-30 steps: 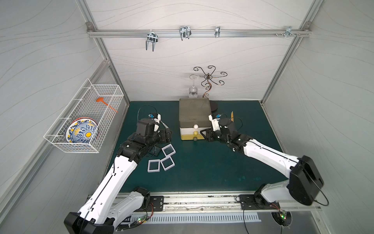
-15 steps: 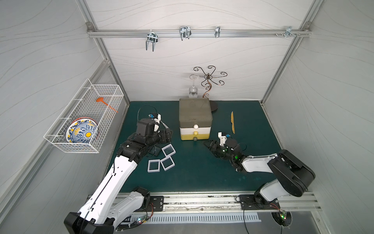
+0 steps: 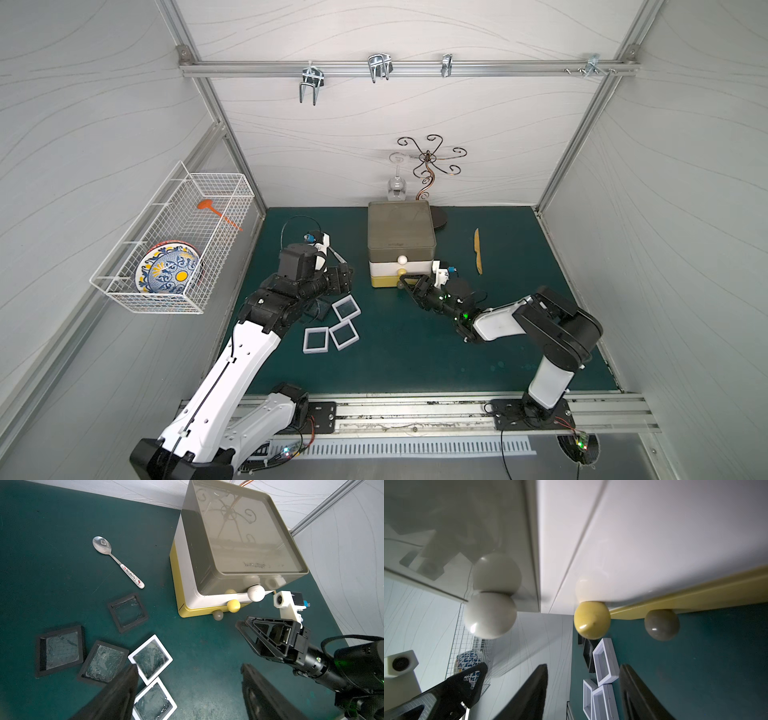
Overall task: Place the brooch boxes into the drawer by color
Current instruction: Open the drawer in the storage box.
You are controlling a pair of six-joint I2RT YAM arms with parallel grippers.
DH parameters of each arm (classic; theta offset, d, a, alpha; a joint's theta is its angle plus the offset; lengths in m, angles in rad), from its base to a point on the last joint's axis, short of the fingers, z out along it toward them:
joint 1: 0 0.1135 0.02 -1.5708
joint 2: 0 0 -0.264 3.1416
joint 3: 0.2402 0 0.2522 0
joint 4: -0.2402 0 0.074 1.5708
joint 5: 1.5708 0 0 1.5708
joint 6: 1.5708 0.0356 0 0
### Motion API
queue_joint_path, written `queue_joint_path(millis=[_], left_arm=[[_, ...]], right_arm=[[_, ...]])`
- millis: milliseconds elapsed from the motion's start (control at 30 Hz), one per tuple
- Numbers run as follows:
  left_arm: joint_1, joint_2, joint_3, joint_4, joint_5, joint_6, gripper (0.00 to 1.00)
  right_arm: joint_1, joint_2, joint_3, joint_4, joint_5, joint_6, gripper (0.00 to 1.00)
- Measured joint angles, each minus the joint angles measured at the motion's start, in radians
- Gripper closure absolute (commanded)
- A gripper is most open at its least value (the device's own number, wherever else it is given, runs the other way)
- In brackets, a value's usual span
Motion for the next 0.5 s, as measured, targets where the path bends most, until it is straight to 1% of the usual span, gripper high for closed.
queue_joint_path(millis=[200,500], left_arm=[[0.000,-0.001,0.000,0.000,0.000,0.000,0.18],[0.000,-0.001,0.000,0.000,0.000,0.000,0.18]], right_arm=[[0.000,0.047,0.026,0.035,0.032,0.016,0.46],[0.002,0.062,0.045,0.043,0.077,0.018,0.49]])
